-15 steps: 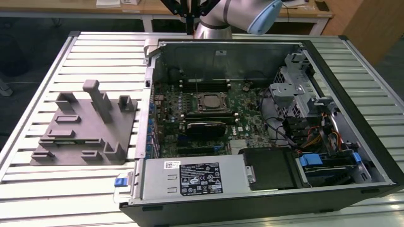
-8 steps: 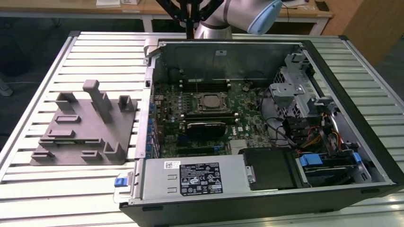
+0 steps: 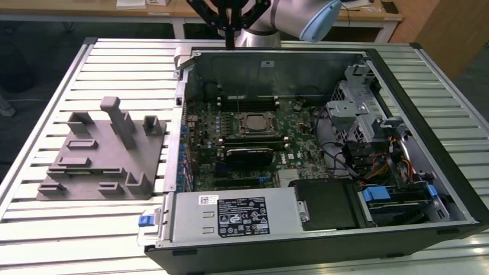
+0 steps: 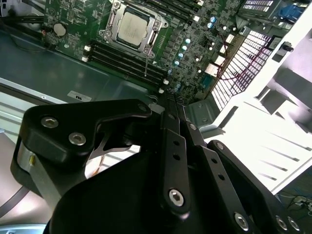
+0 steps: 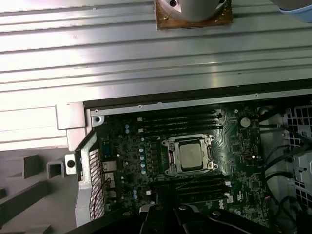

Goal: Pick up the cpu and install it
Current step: 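Install the first cpu locking lever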

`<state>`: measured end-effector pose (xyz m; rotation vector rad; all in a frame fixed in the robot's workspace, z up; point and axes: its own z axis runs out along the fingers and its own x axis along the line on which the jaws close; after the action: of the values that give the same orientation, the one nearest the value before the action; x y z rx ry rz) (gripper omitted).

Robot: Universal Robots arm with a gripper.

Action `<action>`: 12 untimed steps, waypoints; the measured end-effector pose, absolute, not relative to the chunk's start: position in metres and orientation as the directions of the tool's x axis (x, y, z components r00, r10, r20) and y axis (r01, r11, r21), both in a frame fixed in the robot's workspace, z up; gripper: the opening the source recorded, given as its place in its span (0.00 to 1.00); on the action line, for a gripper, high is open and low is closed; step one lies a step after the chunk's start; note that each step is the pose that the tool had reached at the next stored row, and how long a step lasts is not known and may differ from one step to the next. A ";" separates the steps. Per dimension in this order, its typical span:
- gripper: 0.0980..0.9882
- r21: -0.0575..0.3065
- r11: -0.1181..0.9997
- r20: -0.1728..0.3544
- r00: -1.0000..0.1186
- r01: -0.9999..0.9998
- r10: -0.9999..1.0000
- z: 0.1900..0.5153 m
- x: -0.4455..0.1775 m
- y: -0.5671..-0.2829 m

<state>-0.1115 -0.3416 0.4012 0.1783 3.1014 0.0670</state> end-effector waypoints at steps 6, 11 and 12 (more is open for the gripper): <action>0.01 0.045 0.992 -0.032 -0.993 0.114 0.115 0.396 -0.112 -0.342; 0.01 0.045 0.992 -0.032 -0.993 0.114 0.115 0.391 -0.112 -0.342; 0.01 0.045 0.992 -0.032 -0.993 0.114 0.115 0.390 -0.112 -0.342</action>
<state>-0.1115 -0.3416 0.3901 0.1783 3.1014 0.0670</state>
